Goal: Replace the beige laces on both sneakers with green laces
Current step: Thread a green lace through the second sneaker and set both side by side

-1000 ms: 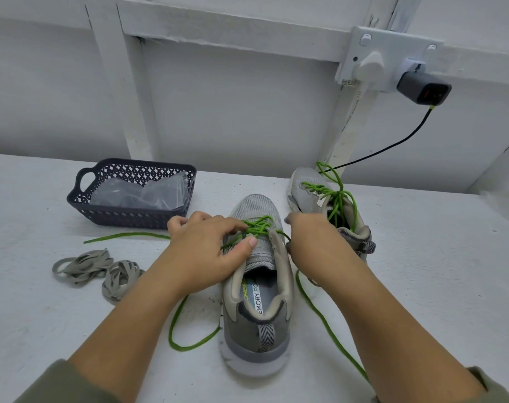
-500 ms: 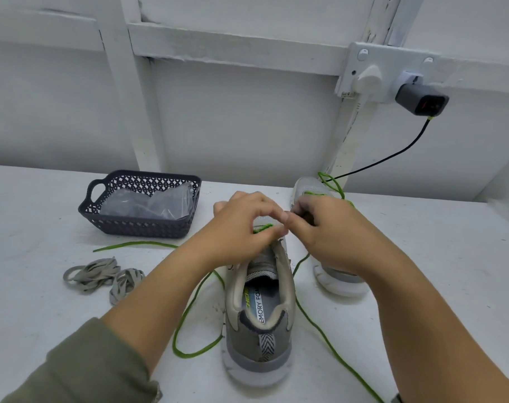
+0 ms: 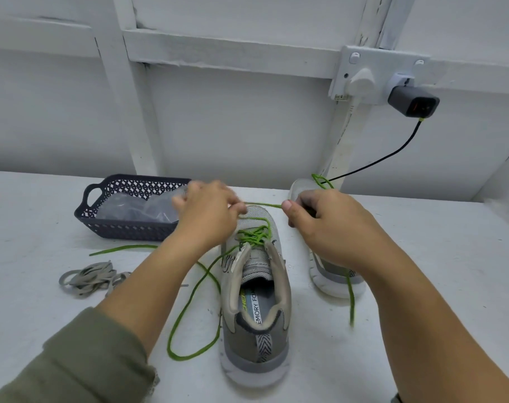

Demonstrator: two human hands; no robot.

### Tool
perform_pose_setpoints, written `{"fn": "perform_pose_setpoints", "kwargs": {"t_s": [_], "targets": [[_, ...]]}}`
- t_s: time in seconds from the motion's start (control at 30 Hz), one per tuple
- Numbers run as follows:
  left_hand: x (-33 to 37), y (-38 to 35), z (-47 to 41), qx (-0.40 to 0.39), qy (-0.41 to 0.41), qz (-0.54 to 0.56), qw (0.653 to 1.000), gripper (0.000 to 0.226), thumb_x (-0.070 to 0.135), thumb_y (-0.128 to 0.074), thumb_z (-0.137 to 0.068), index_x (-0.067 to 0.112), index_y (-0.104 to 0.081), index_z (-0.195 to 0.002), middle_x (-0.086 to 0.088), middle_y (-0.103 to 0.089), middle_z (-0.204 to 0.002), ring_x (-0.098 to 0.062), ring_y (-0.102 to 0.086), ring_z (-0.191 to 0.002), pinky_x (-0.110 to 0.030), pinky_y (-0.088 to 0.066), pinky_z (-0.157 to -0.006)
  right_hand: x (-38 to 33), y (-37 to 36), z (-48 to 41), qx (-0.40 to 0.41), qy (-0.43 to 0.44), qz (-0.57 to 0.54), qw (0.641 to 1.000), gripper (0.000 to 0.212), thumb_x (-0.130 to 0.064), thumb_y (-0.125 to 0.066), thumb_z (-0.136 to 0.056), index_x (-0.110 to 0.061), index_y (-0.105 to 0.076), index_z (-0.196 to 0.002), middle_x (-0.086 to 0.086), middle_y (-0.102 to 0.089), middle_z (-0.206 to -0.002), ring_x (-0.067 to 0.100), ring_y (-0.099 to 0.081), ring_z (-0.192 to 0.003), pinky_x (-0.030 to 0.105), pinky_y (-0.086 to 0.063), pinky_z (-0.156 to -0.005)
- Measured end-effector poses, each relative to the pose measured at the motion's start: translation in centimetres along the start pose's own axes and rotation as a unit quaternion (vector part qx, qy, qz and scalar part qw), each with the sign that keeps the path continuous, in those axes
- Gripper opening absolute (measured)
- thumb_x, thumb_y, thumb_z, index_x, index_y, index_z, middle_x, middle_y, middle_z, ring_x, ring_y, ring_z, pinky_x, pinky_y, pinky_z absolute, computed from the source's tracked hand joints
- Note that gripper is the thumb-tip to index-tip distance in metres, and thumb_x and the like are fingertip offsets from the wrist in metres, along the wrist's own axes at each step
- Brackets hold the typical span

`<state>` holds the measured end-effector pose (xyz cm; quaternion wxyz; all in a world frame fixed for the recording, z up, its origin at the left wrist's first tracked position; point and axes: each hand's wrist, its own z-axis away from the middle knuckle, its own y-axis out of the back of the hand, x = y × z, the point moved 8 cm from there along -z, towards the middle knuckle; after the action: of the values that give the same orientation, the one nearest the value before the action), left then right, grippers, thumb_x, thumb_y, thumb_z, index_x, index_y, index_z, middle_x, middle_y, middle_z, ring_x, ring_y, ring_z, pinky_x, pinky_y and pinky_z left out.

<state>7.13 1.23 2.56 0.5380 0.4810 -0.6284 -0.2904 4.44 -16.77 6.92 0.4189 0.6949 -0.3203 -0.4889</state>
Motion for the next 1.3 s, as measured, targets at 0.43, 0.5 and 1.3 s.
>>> {"fn": "perform_pose_setpoints", "kwargs": {"t_s": [0.43, 0.5, 1.3], "targets": [[-2.3, -1.2, -0.9, -0.013, 0.008, -0.022, 1.000, 0.017, 0.048, -0.054, -0.093, 0.042, -0.069, -0.087, 0.017, -0.054, -0.119, -0.021, -0.030, -0.119, -0.035, -0.020, -0.090, -2.0, -0.3, 0.4, -0.004, 0.096, -0.064, 0.993, 0.033, -0.049, -0.046, -0.093, -0.025, -0.063, -0.077, -0.009, -0.051, -0.076, 0.006, -0.051, -0.074, 0.027, -0.041, -0.067], [-2.0, -1.7, -0.9, -0.022, 0.001, -0.030, 0.999, 0.020, 0.047, -0.053, -0.094, 0.039, -0.070, -0.095, 0.013, -0.053, -0.119, -0.023, -0.031, -0.119, -0.038, -0.023, -0.091, -3.0, -0.5, 0.4, 0.006, 0.147, -0.150, 0.978, 0.031, -0.042, -0.057, -0.091, -0.024, -0.060, -0.066, -0.013, -0.050, -0.091, 0.002, -0.050, -0.092, 0.017, -0.040, -0.072], [-1.7, -0.6, 5.1, -0.193, 0.037, 0.151, 0.969, 0.027, 0.047, -0.071, -0.079, 0.020, -0.068, -0.077, 0.007, -0.069, -0.069, -0.003, -0.063, -0.061, -0.020, -0.050, -0.059, -1.8, -2.6, -1.3, 0.022, 0.115, 0.039, 0.992, 0.028, -0.031, -0.047, -0.099, -0.035, -0.056, -0.125, -0.011, -0.071, -0.097, 0.015, -0.062, -0.092, 0.033, -0.048, -0.072]]}}
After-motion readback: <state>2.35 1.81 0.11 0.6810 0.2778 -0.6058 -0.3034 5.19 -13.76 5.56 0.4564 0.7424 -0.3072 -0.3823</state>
